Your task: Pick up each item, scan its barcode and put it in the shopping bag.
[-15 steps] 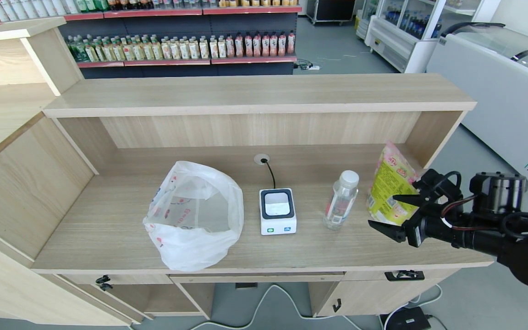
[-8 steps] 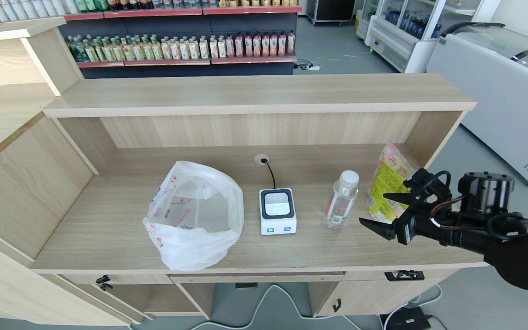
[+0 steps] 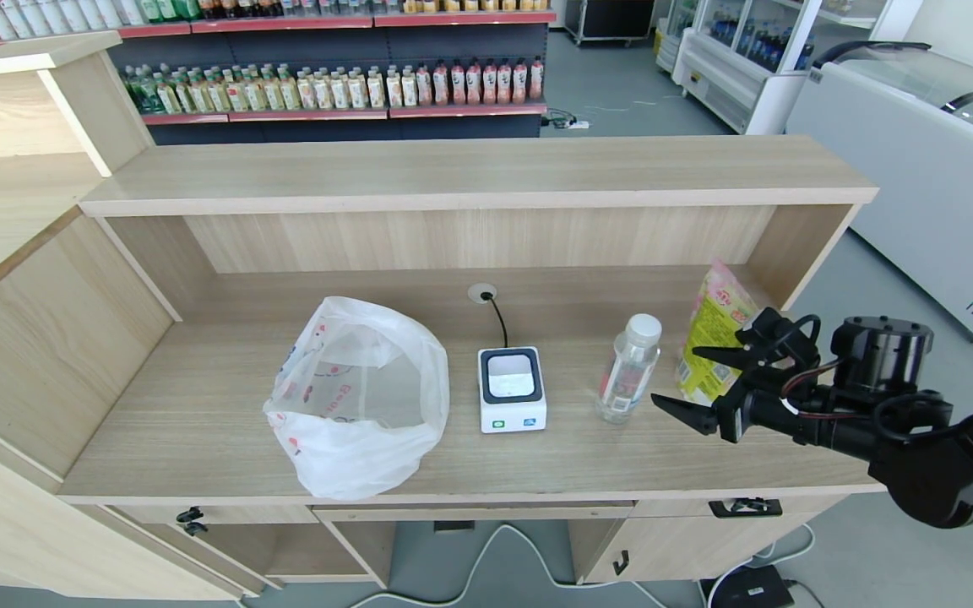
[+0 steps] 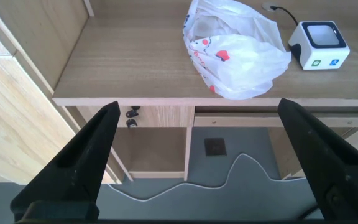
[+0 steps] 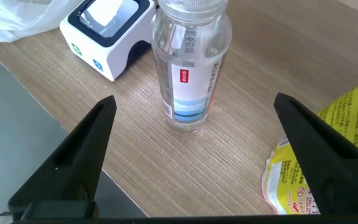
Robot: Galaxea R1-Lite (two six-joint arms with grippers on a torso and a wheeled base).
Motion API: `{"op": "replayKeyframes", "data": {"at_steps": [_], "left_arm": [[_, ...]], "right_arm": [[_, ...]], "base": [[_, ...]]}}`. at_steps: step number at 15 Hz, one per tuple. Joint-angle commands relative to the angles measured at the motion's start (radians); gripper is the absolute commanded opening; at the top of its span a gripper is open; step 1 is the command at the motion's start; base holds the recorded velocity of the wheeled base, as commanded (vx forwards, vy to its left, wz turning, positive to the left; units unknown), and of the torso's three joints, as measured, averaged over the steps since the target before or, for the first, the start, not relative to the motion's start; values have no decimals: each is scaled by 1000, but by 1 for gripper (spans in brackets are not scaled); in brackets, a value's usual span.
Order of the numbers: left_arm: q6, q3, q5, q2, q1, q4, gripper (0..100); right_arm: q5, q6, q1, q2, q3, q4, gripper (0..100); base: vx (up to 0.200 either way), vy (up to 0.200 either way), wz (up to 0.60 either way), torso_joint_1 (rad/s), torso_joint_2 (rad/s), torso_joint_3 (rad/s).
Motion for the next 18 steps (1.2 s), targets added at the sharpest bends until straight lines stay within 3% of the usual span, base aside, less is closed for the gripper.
{"op": "replayKeyframes", "data": {"at_steps": [1, 18], "left_arm": [[0, 0, 1, 0, 0, 0, 100], [0, 0, 1, 0, 0, 0, 100]], "right_arm": [[11, 0, 0, 33, -5, -15, 100], [178, 60, -18, 146, -94, -107, 100]], "base": [[0, 0, 0, 0, 0, 0], [0, 0, 0, 0, 0, 0]]}}
